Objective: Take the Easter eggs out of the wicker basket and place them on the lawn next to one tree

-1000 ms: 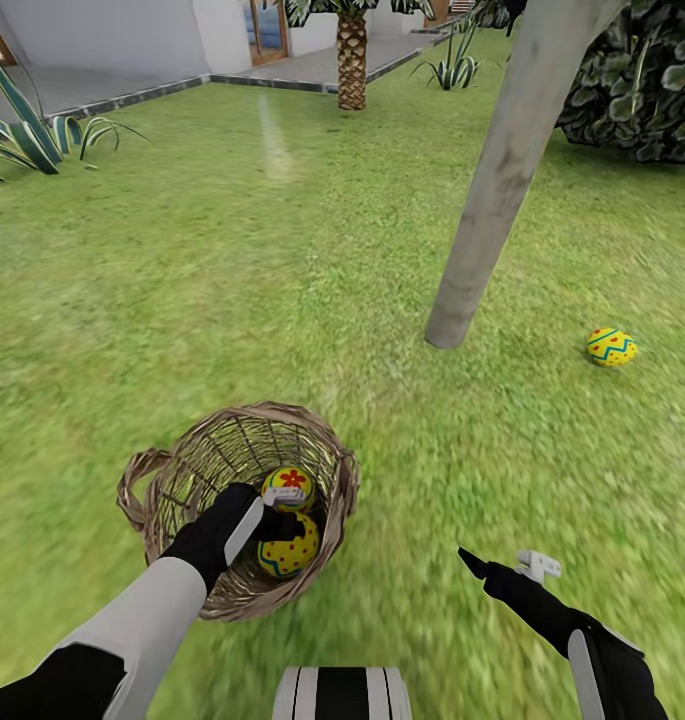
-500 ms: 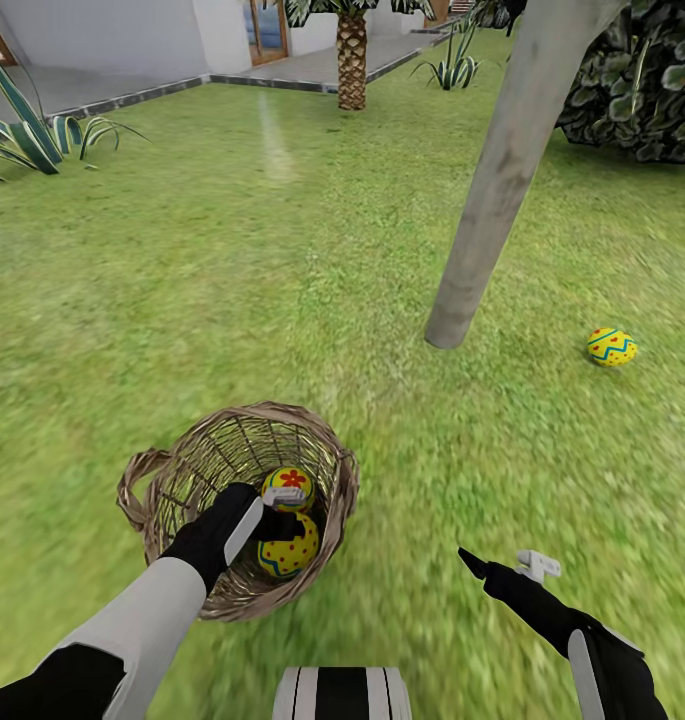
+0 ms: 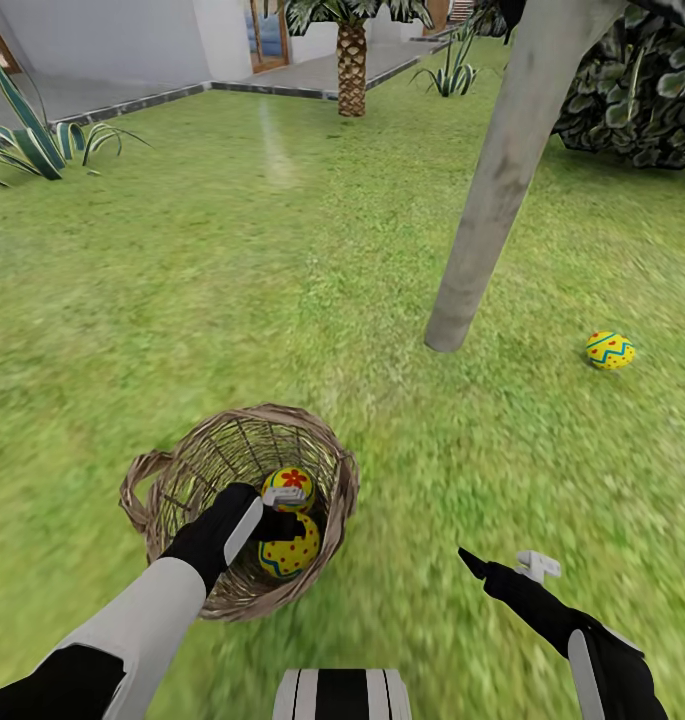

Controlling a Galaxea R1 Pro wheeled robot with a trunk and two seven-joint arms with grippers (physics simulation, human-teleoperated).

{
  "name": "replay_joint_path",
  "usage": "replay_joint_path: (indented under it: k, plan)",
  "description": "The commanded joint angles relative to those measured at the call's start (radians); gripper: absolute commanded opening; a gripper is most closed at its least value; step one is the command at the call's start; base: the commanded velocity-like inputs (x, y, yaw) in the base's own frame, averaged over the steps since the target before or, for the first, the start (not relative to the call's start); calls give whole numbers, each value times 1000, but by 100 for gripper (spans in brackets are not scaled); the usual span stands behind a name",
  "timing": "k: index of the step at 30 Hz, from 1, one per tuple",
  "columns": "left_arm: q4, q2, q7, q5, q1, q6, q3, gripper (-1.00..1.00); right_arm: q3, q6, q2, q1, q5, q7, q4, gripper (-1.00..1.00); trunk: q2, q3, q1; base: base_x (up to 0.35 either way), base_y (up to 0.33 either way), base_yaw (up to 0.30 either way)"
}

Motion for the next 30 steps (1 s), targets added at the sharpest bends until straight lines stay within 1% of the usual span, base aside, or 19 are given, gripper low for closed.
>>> replay_joint_path:
  k: [1, 4, 7, 12, 13, 17, 18, 30]
  plan:
    - [-1, 1, 0, 4, 0, 9, -3, -100, -4, 9, 1, -1, -7, 3, -1, 100, 0, -1, 0, 0, 0, 0]
    - [-2, 1, 1, 0, 0, 32, -8, -100, -4, 9, 1, -1, -7, 3, -1, 100, 0, -1, 0, 0, 0, 0]
    - [0, 1, 0, 2, 0, 38, -9, -100, -4, 9, 1, -1, -7, 3, -1, 100, 0, -1, 0, 0, 0, 0]
    - [0, 1, -2, 2, 0, 39, -9, -100, -4, 9, 1, -1, -7, 3, -1, 100, 0, -1, 0, 0, 0, 0]
    - [0, 1, -2, 2, 0, 39, -9, -100, -4, 9, 1, -1, -7, 3, -1, 100, 0, 3, -1, 0, 0, 0]
    - [1, 1, -2, 2, 0, 39, -9, -100, -4, 9, 1, -1, -7, 3, -1, 100, 0, 3, -1, 0, 0, 0]
    - [1, 1, -2, 2, 0, 40, -9, -100, -4, 9, 1, -1, -7, 3, -1, 100, 0, 7, -1, 0, 0, 0]
    - [2, 1, -7, 1, -1, 40, -9, -100, -4, 9, 1, -1, -7, 3, -1, 100, 0, 7, -1, -18, 5, 0]
